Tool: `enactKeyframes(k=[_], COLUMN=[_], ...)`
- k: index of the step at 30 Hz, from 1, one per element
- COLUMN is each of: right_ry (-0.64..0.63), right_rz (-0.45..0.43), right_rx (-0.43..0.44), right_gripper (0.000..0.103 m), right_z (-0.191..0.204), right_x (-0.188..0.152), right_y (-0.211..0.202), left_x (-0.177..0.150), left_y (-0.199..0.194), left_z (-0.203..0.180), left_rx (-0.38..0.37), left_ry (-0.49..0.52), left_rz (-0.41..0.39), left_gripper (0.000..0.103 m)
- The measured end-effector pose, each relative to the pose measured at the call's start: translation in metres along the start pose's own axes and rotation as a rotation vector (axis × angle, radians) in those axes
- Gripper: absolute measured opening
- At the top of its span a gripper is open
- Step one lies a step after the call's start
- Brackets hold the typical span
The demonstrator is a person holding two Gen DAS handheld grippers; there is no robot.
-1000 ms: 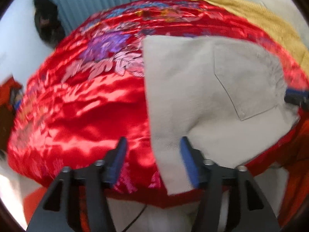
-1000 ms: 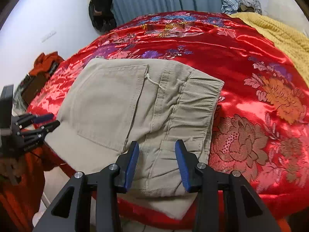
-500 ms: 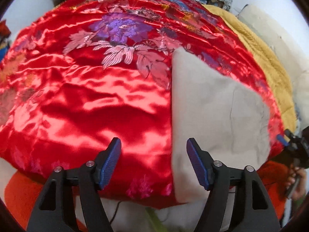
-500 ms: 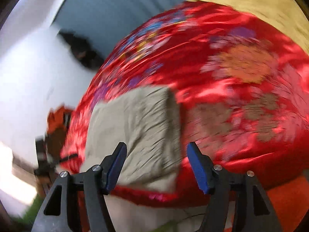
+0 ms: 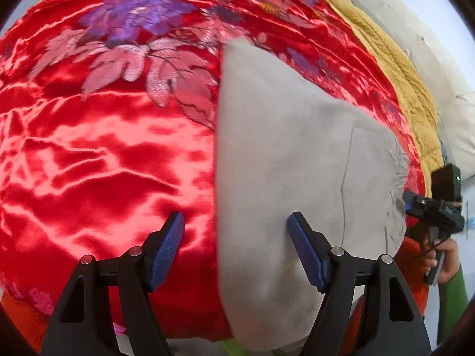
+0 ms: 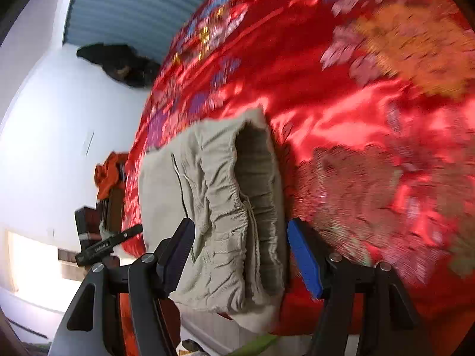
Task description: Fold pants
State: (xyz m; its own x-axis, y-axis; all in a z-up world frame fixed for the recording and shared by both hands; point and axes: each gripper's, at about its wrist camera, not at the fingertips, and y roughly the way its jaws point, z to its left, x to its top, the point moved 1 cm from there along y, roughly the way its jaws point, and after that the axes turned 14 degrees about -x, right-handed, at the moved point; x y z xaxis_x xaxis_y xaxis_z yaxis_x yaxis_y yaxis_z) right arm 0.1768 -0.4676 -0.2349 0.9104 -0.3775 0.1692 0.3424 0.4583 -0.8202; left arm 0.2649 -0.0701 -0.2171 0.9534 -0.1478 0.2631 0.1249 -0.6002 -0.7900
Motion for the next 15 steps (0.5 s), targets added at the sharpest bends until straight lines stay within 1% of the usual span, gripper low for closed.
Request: enactKeyframes(k=[1,4,6,7,8,9,10,11,12,13,14,15], right_ry=[-0.012,-0.072,-0.102,-0.095,-0.086,-0.087,-0.108,-0.126,-0.161,-0.182,-0.210,-0.240], right_rz=[0.016,0.083,0.091,0.092,0.093,0.094,0.096,0.089,0.068,0.054,0.035,0.012], right_rx=[-0.005,-0.038,-0.054,-0.053,-0.054,-0.060,-0.068,-0.083,-0.109,-0.120,-0.135,-0.148], right_gripper=[0.065,0.068,0.069,0.069,0.069,0.067,0.050,0.045,0.042,0.037,0.034,0.033], right_z=[0.001,0.007,0.009,0.009,0.010,0.013,0.019,0.025,0.033,0.039,0.047,0.056], right_x=[0.002,0.004,0.008,0.011,0.012,0.013,0.013,0.011,0.008,0.006,0.003,0.001], right_y=[0.006,0.025,0.031,0.033,0.034,0.036,0.036,0.033,0.027,0.021,0.014,0.005], left_x=[0.000,0.001,0.002,0.004,0.005,0.005,0.005,0.005,0.004,0.004,0.004,0.005], left_y=[0.002,0.014,0.020,0.021,0.021,0.019,0.016,0.013,0.004,-0.002,-0.013,-0.019], left_z=[-0.002,-0.006,-0.006,-0.007,-0.010,-0.015,-0.018,-0.022,-0.029,-0.034,-0.042,-0.046], left_rx=[-0.005,-0.013,-0.007,-0.003,-0.002,-0.009,0.019,0.044,0.060,0.060,0.041,0.026], left_ry=[0.008,0.032,0.035,0.032,0.034,0.040,0.044,0.053,0.068,0.077,0.089,0.097], left_rz=[0.008,0.039,0.047,0.047,0.045,0.043,0.033,0.022,0.007,-0.004,-0.022,-0.030], left_gripper=[0.076,0.082,0.084,0.084,0.072,0.054,0.046,0.027,0.016,0.013,0.010,0.009])
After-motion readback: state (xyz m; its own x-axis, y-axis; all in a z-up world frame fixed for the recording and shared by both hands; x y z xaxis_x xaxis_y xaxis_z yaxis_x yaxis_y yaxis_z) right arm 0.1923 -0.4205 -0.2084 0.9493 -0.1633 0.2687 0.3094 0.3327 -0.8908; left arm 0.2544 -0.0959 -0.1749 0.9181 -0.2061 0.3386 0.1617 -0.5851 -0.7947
